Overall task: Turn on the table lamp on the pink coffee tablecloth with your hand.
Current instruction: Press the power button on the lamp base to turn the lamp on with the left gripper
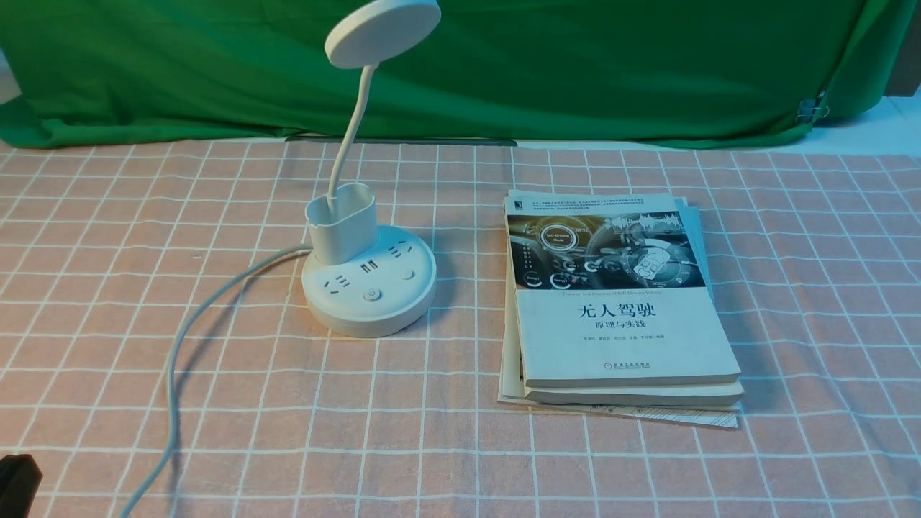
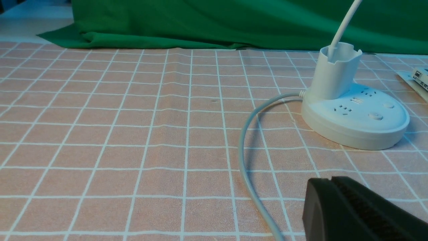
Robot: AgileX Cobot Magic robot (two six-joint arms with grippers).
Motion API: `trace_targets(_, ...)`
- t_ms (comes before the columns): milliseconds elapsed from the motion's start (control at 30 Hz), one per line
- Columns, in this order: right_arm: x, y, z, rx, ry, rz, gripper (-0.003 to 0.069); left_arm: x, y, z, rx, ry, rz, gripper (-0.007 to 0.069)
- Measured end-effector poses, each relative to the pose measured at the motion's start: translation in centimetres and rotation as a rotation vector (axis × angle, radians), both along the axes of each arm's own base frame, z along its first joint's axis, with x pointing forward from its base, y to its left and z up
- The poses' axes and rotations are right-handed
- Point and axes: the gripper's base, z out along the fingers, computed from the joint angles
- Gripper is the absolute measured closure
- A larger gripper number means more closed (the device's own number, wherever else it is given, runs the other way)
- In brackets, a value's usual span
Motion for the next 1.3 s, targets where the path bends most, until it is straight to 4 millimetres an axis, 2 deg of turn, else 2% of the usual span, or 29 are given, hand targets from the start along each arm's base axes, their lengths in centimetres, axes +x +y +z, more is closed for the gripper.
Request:
trace_targets(200, 0.0, 0.0, 0.0, 0.0, 0.0, 0.0, 0.0421, 0.1, 0.0, 0.7, -0.005, -0.078, 0.002, 0.0603)
trace_targets(433, 0.0, 0.0, 0.0, 0.0, 0.0, 0.0, 0.0421, -0.4, 0.0, 4.5, 0.039, -0.509, 0.002, 0.0603)
trace_targets(567, 0.0, 0.0, 0.0, 0.0, 0.0, 0.0, 0.0421, -0.9, 0.0, 5.6, 0.035, -0.636, 0.0, 0.0603)
trace_targets(733, 0.0, 0.0, 0.0, 0.0, 0.0, 0.0, 0.0421, -2.1, 0.0, 7.4, -0.079, -0.872, -0.027, 0.0603)
trace_targets(800, 0.0, 0.0, 0.0, 0.0, 0.0, 0.0, 0.0421, -2.9, 0.0, 8.8, -0.179, -0.969, -0.058, 0.0603)
trace_targets(833, 0.0, 0.0, 0.0, 0.0, 0.0, 0.0, 0.0421, -3.3, 0.1, 10.2, -0.214, -0.975, -0.07, 0.0603)
trace_targets(933, 0.0, 0.0, 0.0, 0.0, 0.0, 0.0, 0.0421, -3.4, 0.1, 14.7, -0.235, -0.876, -0.065, 0.0603)
trace_targets(967, 0.0, 0.0, 0.0, 0.0, 0.0, 0.0, 0.0421, -2.6, 0.1, 15.8, -0.223, -0.755, -0.046, 0.0603)
trace_targets(1000, 0.0, 0.0, 0.0, 0.0, 0.0, 0.0, 0.0421, -1.8, 0.1, 16.6, -0.203, -0.651, -0.029, 0.0603)
trace_targets(1033, 0.0, 0.0, 0.0, 0.0, 0.0, 0.0, 0.0421, -1.9, 0.1, 16.8, -0.198, -0.639, -0.026, 0.0603)
trace_targets(1067, 0.0, 0.0, 0.0, 0.0, 0.0, 0.0, 0.0421, -0.1, 0.1, 17.1, -0.165, -0.468, -0.003, 0.0603)
trace_targets(1167, 0.0, 0.0, 0.0, 0.0, 0.0, 0.0, 0.0421, 4.3, -0.2, 15.3, -0.159, -0.141, 0.031, 0.0603)
trace_targets(1300, 0.0, 0.0, 0.0, 0.0, 0.0, 0.0, 0.0421, 10.1, -0.9, 11.1, -0.312, 0.206, 0.065, 0.0603)
